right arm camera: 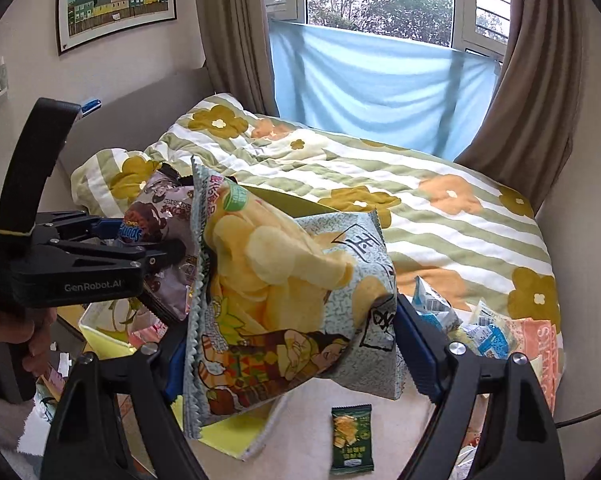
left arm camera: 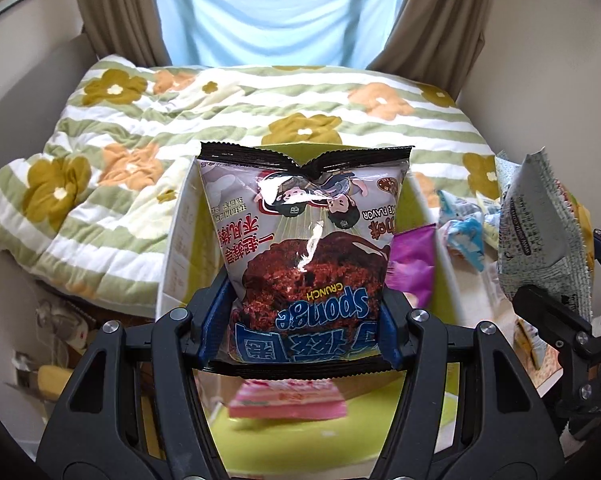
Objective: Organize snacks
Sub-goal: 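Carry both bags over the box and open both tools to drop them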
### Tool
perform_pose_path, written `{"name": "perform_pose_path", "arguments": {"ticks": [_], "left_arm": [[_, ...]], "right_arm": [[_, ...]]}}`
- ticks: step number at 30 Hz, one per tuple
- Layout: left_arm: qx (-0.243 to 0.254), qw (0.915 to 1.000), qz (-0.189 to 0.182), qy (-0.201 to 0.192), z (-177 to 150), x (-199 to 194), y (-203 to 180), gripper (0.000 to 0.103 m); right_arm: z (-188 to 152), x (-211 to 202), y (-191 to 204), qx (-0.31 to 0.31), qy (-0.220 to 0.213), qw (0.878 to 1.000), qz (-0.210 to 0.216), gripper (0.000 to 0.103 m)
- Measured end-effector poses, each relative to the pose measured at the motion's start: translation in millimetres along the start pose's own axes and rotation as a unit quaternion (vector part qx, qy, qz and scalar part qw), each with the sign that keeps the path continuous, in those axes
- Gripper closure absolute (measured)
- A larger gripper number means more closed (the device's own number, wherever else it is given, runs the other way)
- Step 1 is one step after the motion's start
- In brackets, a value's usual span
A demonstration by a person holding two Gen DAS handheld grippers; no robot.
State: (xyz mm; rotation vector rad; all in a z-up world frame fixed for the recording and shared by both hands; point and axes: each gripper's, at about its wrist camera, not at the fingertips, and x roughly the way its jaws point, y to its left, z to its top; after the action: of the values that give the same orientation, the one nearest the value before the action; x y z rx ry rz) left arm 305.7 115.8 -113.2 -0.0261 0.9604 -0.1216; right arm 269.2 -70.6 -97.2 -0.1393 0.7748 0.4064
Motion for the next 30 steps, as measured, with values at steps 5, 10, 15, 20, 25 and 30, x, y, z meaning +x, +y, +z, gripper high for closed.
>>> {"name": "perform_pose_path", "arguments": {"ticks": [5, 10, 15, 20, 25, 30], "left_arm": [[0.013, 0.9993, -0.016, 0.032, 10, 31, 23, 0.045], [0.027, 0.9981, -0.023, 0.050, 15, 53, 31, 0.038], [0.021, 0.9993, -0.007, 0.030, 17, 50, 37, 0.000], [-0.007, 0.9995, -0.014, 0.027, 4, 36, 52, 0.000], [-0.018, 0.9996, -0.006, 0.023, -6, 25, 60, 0.000], [-0.029, 0.9992, -0.004, 0.026, -9, 25, 69, 0.000]], "right_arm": [[15, 24, 14, 0.017, 0.010, 1.000, -0.007, 0.020], [24, 41, 17, 0.032, 0.024, 0.999, -0.011, 0.020], [26, 49, 15, 0.038, 0.031, 0.999, -0.010, 0.020], [27, 56, 13, 0.038, 0.035, 0.999, -0.006, 0.020], [30, 69, 22, 0.020, 0.043, 0.999, 0.001, 0.020], [33, 83, 32, 0.007, 0.046, 0.999, 0.006, 0.019]]}}
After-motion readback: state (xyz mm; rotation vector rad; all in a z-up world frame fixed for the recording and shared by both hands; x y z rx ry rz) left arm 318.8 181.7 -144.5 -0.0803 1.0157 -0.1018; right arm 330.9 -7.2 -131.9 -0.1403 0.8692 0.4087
